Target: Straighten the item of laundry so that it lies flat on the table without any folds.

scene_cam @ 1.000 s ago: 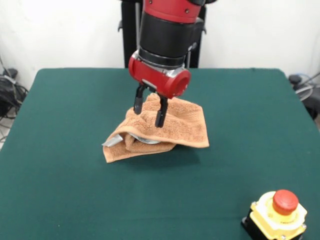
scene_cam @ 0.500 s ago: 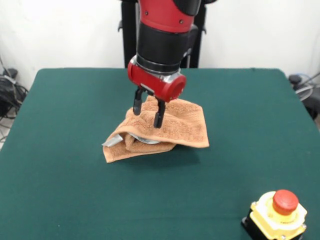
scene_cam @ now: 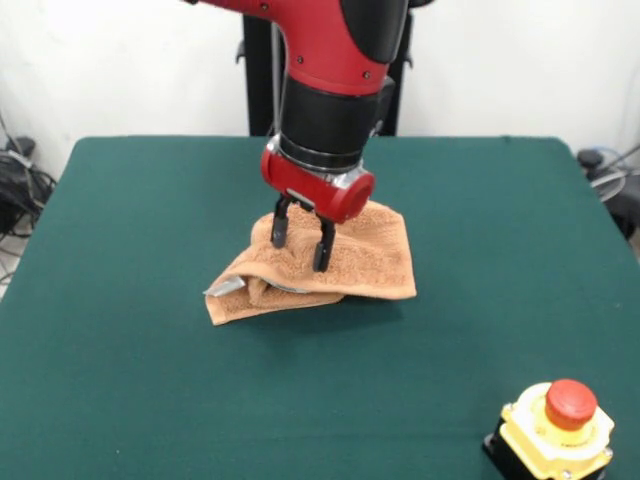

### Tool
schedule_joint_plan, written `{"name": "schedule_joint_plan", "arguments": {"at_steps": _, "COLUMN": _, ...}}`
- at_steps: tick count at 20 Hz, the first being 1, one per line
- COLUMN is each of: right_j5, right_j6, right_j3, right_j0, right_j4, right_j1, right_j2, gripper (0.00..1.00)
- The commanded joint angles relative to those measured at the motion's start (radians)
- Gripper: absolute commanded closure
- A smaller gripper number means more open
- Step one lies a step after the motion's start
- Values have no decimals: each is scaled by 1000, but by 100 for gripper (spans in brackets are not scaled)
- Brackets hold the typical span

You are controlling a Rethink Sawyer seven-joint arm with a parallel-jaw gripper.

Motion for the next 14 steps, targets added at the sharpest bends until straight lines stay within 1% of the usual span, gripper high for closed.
{"name": "schedule_joint_plan", "arguments": {"at_steps": 1, "right_j5": -85, "right_j6": 29, "right_j3": 78, "right_j0": -9, "right_j4": -53, "right_j1": 73, "right_j2": 115, "gripper": 0}}
{"name": "schedule_joint_plan", "arguments": {"at_steps": 10, "right_j5": -117, "right_j6": 33, "right_j3": 66, "right_j0": -7, "right_j4": -48, "right_j1": 98, "right_j2": 116, "gripper": 0}}
{"name": "schedule_joint_plan", "arguments": {"at_steps": 14, "right_j5": -123, "right_j6": 36, "right_j3": 64, "right_j0": 0, "right_j4": -49, "right_j1": 93, "right_j2": 108, "gripper": 0}}
